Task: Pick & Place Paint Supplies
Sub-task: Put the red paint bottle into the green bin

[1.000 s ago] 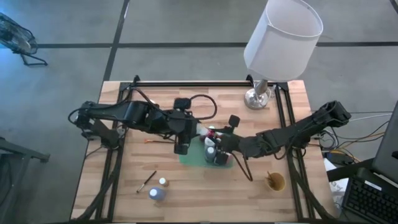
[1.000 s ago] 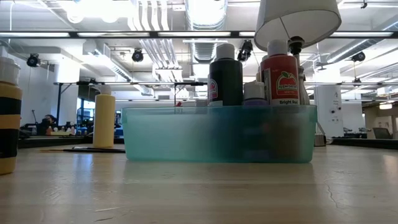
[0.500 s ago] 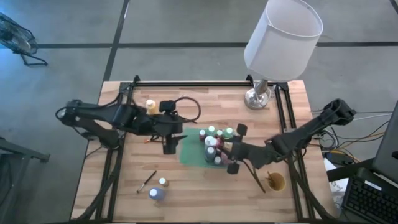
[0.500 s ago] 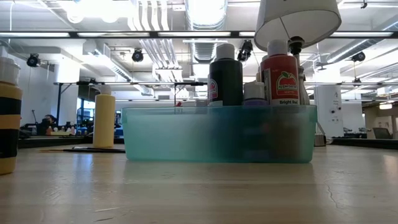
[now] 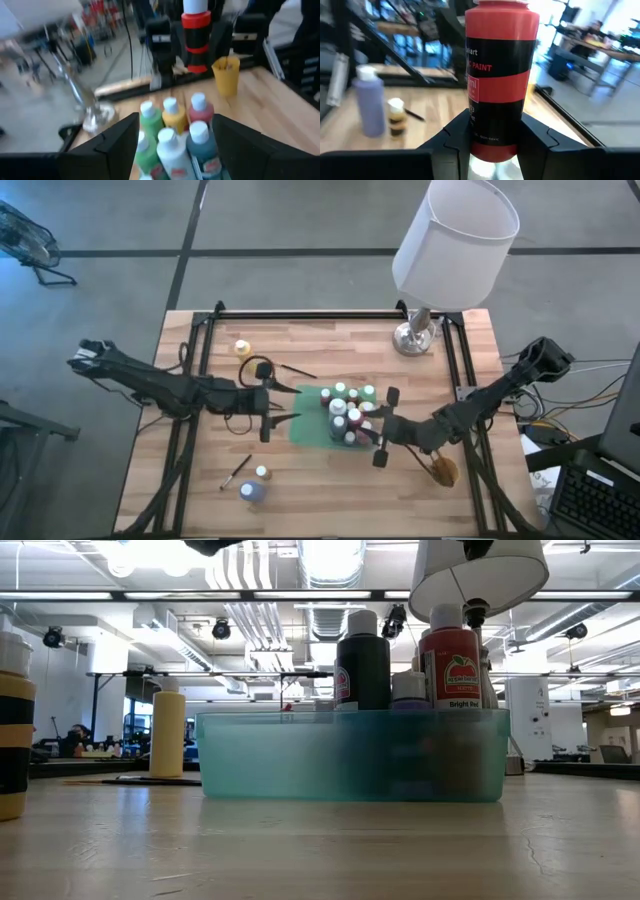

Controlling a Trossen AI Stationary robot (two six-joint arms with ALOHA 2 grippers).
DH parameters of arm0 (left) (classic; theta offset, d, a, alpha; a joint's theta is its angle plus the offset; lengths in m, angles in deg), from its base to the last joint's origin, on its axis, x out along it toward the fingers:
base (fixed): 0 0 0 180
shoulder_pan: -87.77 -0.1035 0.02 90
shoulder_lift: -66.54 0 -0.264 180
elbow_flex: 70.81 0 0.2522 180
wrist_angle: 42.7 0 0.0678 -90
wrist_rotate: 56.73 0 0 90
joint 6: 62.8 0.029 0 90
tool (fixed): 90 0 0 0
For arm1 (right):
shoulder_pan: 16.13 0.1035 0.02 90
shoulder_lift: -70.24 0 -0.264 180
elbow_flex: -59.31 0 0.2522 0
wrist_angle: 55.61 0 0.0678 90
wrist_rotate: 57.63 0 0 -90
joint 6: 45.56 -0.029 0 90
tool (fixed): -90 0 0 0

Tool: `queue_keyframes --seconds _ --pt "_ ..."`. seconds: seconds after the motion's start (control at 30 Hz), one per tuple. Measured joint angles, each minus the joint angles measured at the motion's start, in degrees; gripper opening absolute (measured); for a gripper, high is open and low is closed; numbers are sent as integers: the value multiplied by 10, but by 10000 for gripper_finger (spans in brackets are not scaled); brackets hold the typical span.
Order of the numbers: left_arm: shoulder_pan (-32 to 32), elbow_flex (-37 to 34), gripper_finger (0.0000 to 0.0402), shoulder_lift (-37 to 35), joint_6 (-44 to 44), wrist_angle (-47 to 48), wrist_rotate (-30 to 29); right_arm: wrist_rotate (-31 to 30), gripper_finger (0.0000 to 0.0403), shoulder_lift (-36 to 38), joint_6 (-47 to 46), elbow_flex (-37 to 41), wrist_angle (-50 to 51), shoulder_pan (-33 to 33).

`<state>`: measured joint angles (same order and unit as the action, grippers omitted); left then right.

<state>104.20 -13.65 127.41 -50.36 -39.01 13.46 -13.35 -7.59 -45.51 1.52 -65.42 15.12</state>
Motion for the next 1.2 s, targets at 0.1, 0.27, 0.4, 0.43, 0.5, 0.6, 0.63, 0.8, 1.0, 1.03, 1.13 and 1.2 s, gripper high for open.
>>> queue_keyframes --seconds 0.1,0.27,0.4,0.43,0.5,0.6,0.63,0.8,1.0,1.03,1.13,1.2 --pt "0 -53 254 2 38 -132 15 44 109 -8 20 14 -66 -5" --pt "0 -93 254 12 52 -234 33 75 111 -31 48 20 -127 -11" --pt "0 -90 254 29 42 -239 60 95 113 -49 54 8 -135 -22" --pt "0 -86 254 37 42 -239 64 99 112 -53 54 5 -135 -26" --pt "0 -78 254 54 48 -244 71 112 109 -63 58 -2 -146 -32" --pt "0 -64 255 85 73 -264 74 115 108 -73 72 -10 -157 -32" --pt "0 -60 254 95 78 -268 78 116 109 -76 74 -13 -159 -32" --pt "-1 -25 255 137 85 -279 93 137 114 -76 72 -15 -158 -32" --pt "-1 24 255 181 84 -278 122 138 108 -76 75 -14 -157 -32" --pt "-1 32 255 189 85 -279 128 138 108 -76 75 -14 -157 -32" --pt "-1 51 255 210 85 -276 134 138 114 -76 75 -14 -157 -32" --pt "-1 62 255 222 84 -275 146 138 117 -76 75 -14 -156 -32"
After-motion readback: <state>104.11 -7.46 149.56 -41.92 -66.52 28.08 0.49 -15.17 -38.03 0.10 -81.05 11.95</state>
